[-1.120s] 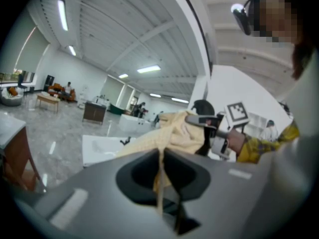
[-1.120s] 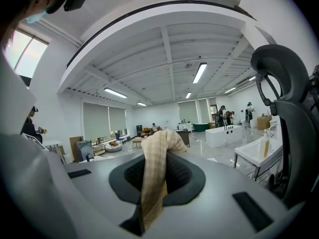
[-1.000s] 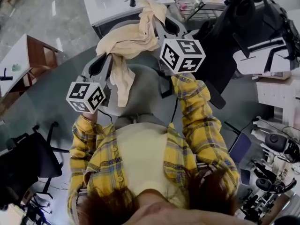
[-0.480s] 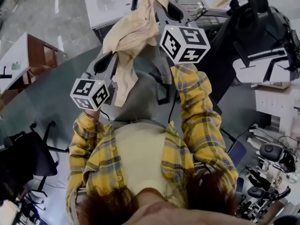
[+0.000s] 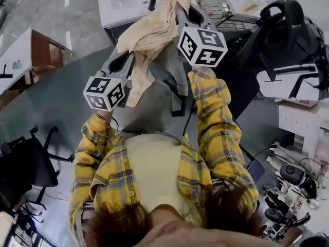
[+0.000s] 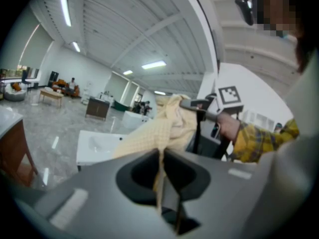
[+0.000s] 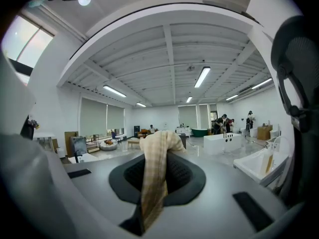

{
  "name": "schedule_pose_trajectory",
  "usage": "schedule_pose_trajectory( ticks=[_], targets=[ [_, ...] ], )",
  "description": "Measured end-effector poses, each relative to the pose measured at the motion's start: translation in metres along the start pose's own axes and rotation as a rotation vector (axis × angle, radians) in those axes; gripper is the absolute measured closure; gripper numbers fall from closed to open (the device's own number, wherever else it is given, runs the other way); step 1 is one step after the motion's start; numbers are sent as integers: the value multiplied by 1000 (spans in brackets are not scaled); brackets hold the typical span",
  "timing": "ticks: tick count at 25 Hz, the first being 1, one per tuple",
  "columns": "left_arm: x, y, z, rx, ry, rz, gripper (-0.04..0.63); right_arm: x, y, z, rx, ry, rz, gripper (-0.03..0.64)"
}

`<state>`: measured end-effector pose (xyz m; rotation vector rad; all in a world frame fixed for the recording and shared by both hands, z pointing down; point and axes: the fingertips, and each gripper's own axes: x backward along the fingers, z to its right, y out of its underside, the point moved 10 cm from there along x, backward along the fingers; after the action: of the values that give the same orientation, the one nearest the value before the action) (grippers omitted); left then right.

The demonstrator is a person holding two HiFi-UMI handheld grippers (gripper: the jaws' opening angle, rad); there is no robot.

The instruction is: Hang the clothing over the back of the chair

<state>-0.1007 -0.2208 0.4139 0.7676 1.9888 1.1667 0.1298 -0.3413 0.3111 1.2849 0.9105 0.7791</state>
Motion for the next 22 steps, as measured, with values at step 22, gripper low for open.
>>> schedule_pose_trajectory(
  ticks=[22],
  targets=[
    [-22, 79, -34, 20, -22, -243, 561, -1, 154, 30, -67, 94, -424, 578]
  ],
)
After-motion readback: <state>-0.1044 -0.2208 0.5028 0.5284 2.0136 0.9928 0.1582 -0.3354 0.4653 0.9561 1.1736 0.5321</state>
